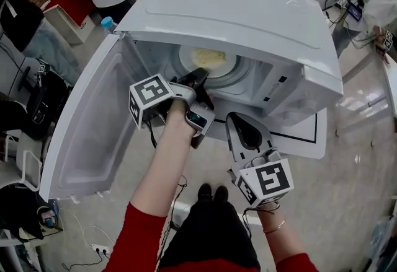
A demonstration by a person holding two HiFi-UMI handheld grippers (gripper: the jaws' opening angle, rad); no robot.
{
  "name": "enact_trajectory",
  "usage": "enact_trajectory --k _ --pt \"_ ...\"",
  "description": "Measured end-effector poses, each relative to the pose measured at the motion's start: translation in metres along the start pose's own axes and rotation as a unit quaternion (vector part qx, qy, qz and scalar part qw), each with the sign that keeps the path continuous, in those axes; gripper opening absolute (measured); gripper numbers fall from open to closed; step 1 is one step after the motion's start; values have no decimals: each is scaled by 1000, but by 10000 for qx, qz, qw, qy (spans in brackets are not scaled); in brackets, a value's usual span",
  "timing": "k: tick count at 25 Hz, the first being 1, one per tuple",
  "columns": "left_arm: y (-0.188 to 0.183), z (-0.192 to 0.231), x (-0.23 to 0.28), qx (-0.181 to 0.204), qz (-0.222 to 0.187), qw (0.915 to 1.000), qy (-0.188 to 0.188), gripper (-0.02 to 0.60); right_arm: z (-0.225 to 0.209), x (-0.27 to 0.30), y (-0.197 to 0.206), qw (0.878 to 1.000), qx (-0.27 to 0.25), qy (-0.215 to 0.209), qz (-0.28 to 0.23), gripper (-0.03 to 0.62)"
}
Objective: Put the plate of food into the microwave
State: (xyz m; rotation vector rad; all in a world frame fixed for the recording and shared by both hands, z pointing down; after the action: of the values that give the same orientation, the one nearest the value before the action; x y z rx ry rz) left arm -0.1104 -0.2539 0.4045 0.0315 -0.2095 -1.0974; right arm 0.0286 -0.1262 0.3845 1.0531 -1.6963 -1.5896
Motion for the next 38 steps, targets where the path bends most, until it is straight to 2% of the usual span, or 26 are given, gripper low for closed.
enact_trajectory --k 8,12,25,35,38 --pt "0 -2 12 -15 24 9999 -151 21 -4 7 -2 9999 -111 -14 42 15" --pt "-3 -5 20 -152 35 9997 -207 21 -3 7 0 9999 -79 2 88 15" --pt "-4 0 29 -18 100 9966 -816 26 -2 4 2 9999 15 14 149 15" --pt "-4 -6 34 499 193 9907 -1248 35 -3 7 -5 9998 -55 -72 154 15" --pt "-5 -8 33 792 253 9870 -1378 77 -3 8 -9 9999 -71 -75 120 15"
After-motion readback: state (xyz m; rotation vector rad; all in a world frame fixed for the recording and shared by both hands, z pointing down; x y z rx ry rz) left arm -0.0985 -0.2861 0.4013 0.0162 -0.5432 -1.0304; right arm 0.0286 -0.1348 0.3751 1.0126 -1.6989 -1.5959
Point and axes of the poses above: the fingertips, and each gripper's own axes: x forward along the fingers, z to its left, y out of its underside, the point moved 7 cm from there along -x, backward along the fingers, and after that the axes turned 11 degrees about -z, right-handed, at the moved point
